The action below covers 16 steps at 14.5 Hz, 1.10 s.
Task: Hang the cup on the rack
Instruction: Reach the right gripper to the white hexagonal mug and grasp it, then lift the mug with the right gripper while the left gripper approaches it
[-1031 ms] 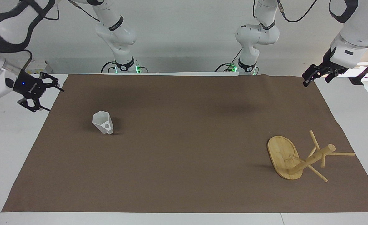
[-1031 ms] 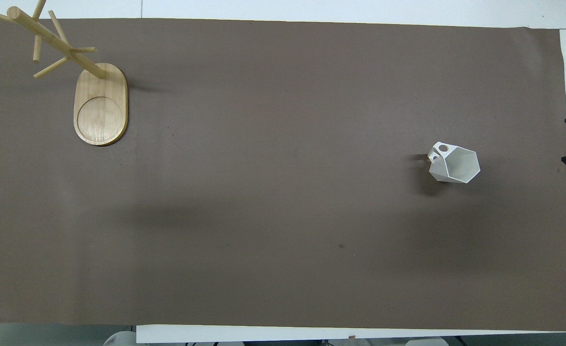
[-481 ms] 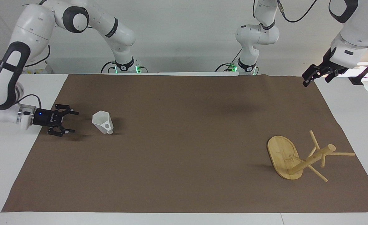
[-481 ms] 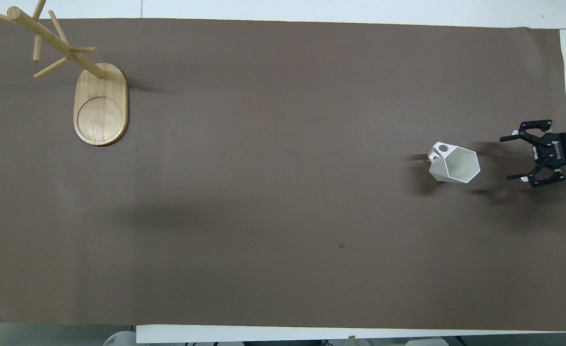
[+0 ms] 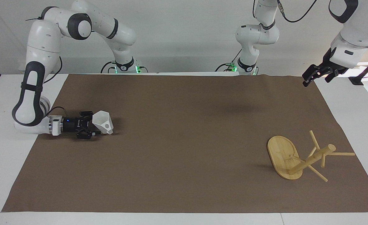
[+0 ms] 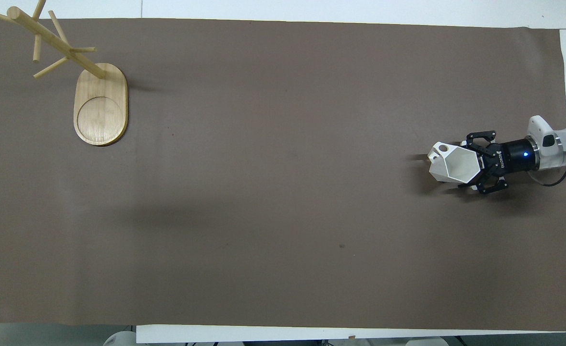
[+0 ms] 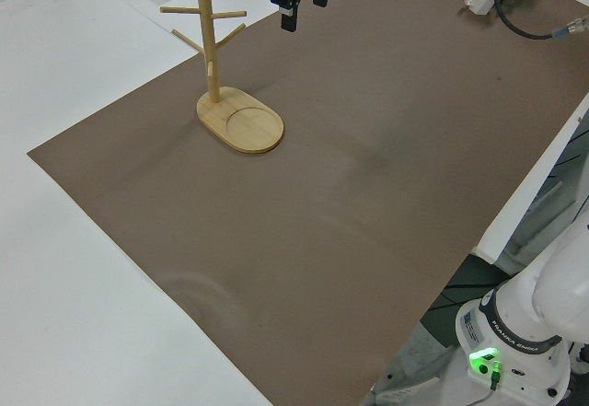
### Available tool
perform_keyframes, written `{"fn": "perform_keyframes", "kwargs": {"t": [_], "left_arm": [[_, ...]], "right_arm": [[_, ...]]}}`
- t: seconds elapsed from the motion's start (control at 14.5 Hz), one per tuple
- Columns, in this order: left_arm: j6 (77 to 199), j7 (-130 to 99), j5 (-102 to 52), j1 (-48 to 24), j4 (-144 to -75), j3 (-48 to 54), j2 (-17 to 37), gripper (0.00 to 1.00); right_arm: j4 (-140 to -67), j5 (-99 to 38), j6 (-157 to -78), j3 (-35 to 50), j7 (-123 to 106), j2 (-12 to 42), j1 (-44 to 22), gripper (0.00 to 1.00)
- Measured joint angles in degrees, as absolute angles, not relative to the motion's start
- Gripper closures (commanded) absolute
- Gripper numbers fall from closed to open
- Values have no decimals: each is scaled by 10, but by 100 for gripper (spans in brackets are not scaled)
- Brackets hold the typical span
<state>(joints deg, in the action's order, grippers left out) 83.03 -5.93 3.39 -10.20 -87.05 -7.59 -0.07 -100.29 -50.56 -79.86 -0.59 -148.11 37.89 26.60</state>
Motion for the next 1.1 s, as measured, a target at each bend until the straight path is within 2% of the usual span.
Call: {"fn": "perform_keyframes", "kwargs": {"t": [0.83,0.96,1.03,1.1], "left_arm": [[831,-59,34,-103,-871,-75,-1,0],[833,-59,34,-103,-879,-74,-2,0],[842,-59,34,-103,-886,-73,-4,0],[859,-64,33,-104,-893,-72,-7,0]], "right_arm": [[-1034,-507,-799,-5,-1491,368,241,2],[-1038,-507,-799,-5,-1491,363,241,11],[-1038,-507,-799,-5,-1491,361,241,20],[-1039,-507,-799,-5,-1491,359,240,36]]}}
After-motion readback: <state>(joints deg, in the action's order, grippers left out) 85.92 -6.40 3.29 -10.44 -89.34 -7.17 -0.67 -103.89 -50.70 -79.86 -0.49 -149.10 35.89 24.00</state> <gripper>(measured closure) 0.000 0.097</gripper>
